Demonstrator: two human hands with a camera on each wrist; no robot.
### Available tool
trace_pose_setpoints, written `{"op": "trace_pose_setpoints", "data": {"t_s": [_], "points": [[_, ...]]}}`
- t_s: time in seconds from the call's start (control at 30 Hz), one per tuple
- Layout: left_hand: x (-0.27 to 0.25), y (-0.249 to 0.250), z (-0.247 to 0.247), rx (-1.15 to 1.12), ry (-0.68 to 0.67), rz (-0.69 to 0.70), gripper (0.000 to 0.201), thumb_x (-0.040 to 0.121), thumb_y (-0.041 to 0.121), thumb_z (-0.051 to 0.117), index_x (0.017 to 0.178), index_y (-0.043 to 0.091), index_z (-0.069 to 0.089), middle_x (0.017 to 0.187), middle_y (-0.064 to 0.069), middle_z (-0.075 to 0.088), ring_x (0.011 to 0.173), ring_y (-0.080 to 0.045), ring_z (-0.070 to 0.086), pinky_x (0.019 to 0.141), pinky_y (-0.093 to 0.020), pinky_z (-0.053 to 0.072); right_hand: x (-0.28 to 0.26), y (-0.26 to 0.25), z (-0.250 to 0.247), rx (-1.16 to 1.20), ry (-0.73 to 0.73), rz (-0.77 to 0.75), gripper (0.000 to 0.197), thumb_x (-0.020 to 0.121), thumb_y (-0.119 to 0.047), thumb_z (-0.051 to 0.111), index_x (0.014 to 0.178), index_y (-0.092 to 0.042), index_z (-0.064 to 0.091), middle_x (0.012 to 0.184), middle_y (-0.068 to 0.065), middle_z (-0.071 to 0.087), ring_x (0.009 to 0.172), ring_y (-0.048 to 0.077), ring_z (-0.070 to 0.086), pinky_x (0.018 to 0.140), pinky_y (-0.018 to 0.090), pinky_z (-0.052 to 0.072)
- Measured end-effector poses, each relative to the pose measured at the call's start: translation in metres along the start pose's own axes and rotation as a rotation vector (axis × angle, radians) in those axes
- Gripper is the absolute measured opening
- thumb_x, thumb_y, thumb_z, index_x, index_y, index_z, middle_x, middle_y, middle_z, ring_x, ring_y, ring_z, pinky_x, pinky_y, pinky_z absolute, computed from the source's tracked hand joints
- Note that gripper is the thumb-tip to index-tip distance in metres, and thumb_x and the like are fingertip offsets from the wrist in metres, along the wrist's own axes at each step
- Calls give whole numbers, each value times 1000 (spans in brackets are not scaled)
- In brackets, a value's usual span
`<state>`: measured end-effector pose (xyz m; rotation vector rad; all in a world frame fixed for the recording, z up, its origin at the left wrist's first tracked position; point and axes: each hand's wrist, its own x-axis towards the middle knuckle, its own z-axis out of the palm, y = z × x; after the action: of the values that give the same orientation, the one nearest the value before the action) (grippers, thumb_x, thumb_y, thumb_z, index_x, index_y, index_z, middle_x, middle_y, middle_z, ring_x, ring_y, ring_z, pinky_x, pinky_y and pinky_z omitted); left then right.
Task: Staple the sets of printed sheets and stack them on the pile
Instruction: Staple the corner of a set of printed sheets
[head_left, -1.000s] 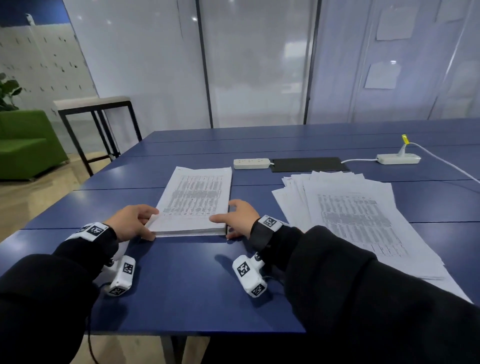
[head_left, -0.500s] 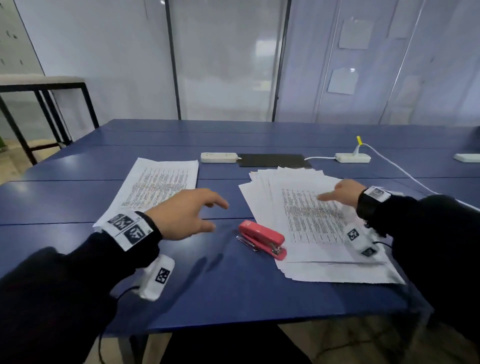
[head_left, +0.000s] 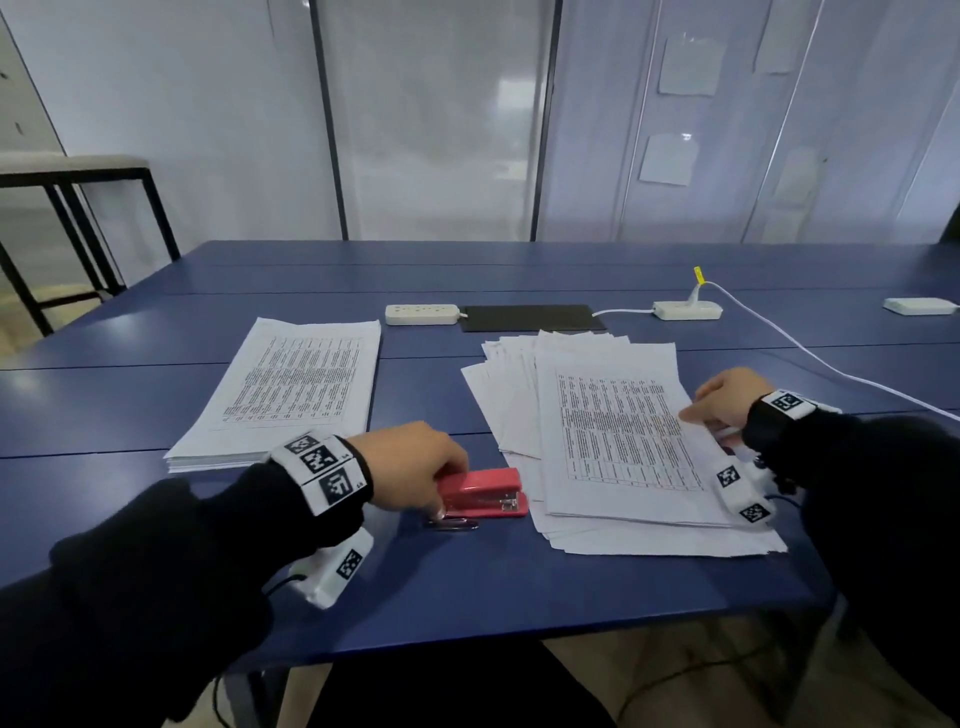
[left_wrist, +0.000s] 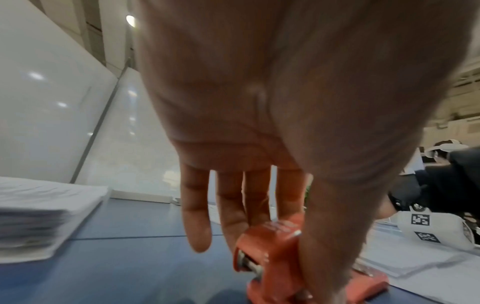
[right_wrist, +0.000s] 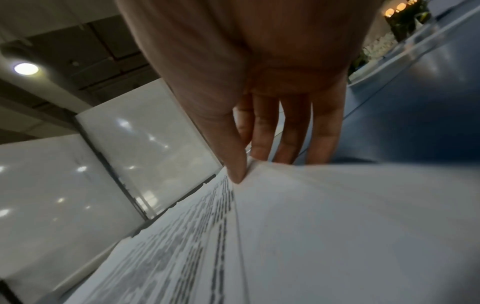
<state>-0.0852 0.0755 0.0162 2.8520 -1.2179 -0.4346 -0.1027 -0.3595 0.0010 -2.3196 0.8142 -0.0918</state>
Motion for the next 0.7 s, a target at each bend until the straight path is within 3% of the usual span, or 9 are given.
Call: {"op": "trace_pose_setpoints", "data": {"t_s": [0.07,0.17,0.27,0.33,0.43,0.5,0.53,0.6,0.7], "points": [[-10,-13,2,3,3,-29,30,83,32,81,109,29,67,95,9,65,92,-17,60,83,-33,52,-2,2,1,52,-38,9,41,73,-17,94,77,-11,54,67,15,52,64,28,47,62,37,49],[-24,-27,2,-3,18,-69,31,82,31,82,110,31,68,91,12,63,89,-13,59,77,-29,47,1,4,4,5,-60,9,32,70,-15,95,76,-5,65,60,13,57,58,25,48,59,34,48],[-34,-36,2,-17,20,-99,32,82,32,82,111,30,69,94,11,66,90,-13,60,79,-29,48,6,6,-3,-50,11,15,24,75,-13,92,77,0,72,55,9,58,52,24,48,58,33,47],[-40,-42,3,-31,20,-121,33,82,32,82,112,30,68,97,9,68,92,-13,61,83,-31,51,8,4,-15,-99,71,-14,20,80,-15,88,88,-2,74,70,10,63,65,27,54,66,31,45],[-43,-47,4,-31,25,-141,34,81,34,82,112,31,68,98,9,68,93,-15,63,85,-33,53,1,-4,-33,-174,227,-90,18,83,-18,83,100,-13,77,100,13,72,97,32,64,85,32,47],[-44,-49,5,-13,35,-135,33,80,36,82,110,32,68,96,10,67,92,-14,62,83,-33,52,-6,-13,-43,-100,257,-184,16,86,-14,80,102,-10,78,95,14,73,92,30,65,79,31,46],[-45,-48,5,3,41,-127,32,80,36,81,108,33,67,94,11,65,91,-13,61,81,-31,51,-10,-19,-49,-18,192,-222,14,88,-11,79,101,-7,77,87,12,72,80,26,64,72,30,47],[-47,-48,3,56,69,-110,28,80,36,79,106,34,67,90,14,61,88,-12,59,77,-28,48,-18,-32,-58,230,-97,-247,18,90,-2,74,107,2,74,83,14,76,65,22,69,61,29,58],[-55,-51,-8,94,168,-121,24,83,33,72,106,34,68,90,16,62,87,-11,57,79,-29,49,-27,-55,-69,331,-460,-235,30,82,-2,72,111,6,71,101,27,75,70,27,75,67,35,64]]}}
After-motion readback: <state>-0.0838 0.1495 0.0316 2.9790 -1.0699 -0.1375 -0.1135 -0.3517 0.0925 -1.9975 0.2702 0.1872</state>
